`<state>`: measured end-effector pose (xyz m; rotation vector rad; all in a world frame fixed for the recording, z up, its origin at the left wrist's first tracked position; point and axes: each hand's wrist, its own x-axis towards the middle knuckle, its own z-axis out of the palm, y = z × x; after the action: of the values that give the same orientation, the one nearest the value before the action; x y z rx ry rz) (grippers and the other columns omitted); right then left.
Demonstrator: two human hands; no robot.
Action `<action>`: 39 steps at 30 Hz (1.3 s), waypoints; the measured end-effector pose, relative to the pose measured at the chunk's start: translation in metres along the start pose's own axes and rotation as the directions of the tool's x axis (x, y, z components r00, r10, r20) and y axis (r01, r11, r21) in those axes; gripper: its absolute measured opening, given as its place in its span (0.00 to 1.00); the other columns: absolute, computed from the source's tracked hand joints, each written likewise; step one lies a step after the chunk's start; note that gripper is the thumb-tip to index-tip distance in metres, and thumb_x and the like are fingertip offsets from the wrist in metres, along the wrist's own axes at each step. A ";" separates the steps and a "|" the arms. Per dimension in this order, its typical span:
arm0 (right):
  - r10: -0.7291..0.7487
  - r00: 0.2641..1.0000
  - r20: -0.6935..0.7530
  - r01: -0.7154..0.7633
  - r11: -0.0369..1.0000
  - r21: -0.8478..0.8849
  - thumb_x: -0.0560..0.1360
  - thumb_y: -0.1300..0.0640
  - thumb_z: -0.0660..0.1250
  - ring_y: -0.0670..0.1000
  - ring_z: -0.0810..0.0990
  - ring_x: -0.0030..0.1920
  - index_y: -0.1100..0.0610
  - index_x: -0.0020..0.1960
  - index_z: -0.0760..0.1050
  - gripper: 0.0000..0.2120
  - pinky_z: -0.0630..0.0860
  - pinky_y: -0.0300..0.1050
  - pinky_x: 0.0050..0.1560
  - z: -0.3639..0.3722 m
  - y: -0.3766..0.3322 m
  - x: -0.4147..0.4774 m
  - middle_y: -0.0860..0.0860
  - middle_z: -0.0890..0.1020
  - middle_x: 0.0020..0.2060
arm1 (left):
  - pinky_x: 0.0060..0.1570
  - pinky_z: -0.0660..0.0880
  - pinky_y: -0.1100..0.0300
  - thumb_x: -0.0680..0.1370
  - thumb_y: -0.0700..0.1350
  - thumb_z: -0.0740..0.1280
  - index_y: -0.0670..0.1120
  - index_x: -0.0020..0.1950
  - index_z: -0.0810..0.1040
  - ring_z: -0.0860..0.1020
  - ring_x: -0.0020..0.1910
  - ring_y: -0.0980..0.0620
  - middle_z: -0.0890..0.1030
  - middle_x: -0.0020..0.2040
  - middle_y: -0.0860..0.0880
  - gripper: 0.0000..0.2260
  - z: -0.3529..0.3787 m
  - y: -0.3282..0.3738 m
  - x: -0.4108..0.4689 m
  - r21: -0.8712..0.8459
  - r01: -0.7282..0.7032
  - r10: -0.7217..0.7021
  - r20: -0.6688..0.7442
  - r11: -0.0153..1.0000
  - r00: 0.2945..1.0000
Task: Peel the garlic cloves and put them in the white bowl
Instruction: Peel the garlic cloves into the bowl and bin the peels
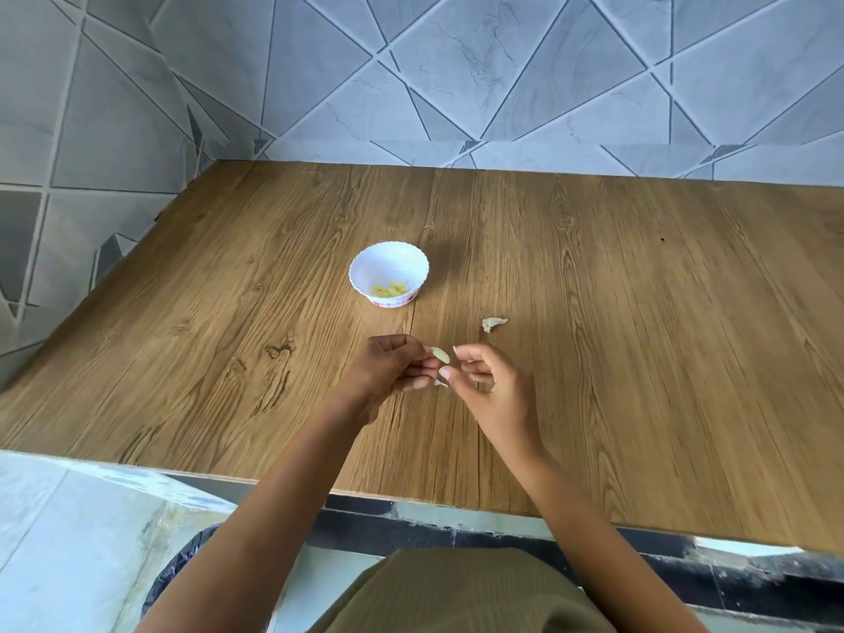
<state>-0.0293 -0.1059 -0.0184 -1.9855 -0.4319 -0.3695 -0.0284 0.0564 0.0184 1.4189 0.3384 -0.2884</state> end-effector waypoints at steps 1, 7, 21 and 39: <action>0.029 0.999 0.019 -0.030 0.999 0.043 0.70 0.60 0.74 0.46 0.82 0.43 0.62 0.50 0.80 0.10 0.79 0.36 0.43 0.001 -0.001 0.001 0.52 0.84 0.44 | 0.37 0.79 0.65 0.78 0.37 0.64 0.40 0.45 0.80 0.82 0.36 0.53 0.84 0.38 0.45 0.06 0.000 0.000 0.000 0.006 -0.004 0.003 0.007 1.000 1.000; 0.048 0.999 0.021 -0.049 0.997 0.051 0.71 0.64 0.72 0.43 0.82 0.39 0.62 0.47 0.81 0.05 0.76 0.30 0.41 0.003 -0.004 0.003 0.50 0.84 0.40 | 0.37 0.79 0.66 0.76 0.38 0.67 0.41 0.46 0.81 0.82 0.37 0.54 0.84 0.38 0.45 0.03 -0.003 0.002 -0.003 0.030 -0.032 0.031 0.041 0.999 0.999; 0.050 0.998 -0.031 -0.056 0.979 -0.198 0.69 0.61 0.74 0.55 0.79 0.52 0.61 0.45 0.81 0.07 0.75 0.49 0.52 0.002 -0.009 -0.001 0.53 0.82 0.50 | 0.37 0.77 0.67 0.73 0.32 0.70 0.41 0.43 0.81 0.80 0.35 0.56 0.82 0.36 0.46 0.04 -0.014 -0.002 -0.008 0.240 -0.133 0.129 0.035 0.961 0.991; 0.167 0.984 0.054 -0.110 0.829 -0.549 0.76 0.53 0.66 0.57 0.71 0.67 0.61 0.68 0.70 0.22 0.64 0.53 0.69 -0.010 0.011 -0.019 0.57 0.75 0.64 | 0.36 0.73 0.71 0.70 0.40 0.74 0.43 0.40 0.80 0.78 0.34 0.58 0.81 0.36 0.51 0.04 -0.036 -0.009 0.007 0.624 -0.199 0.446 -0.267 0.756 0.854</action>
<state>-0.0419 -0.1223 -0.0313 -2.5885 -0.2537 -0.3235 -0.0271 0.0915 0.0034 2.1237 0.3376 0.2340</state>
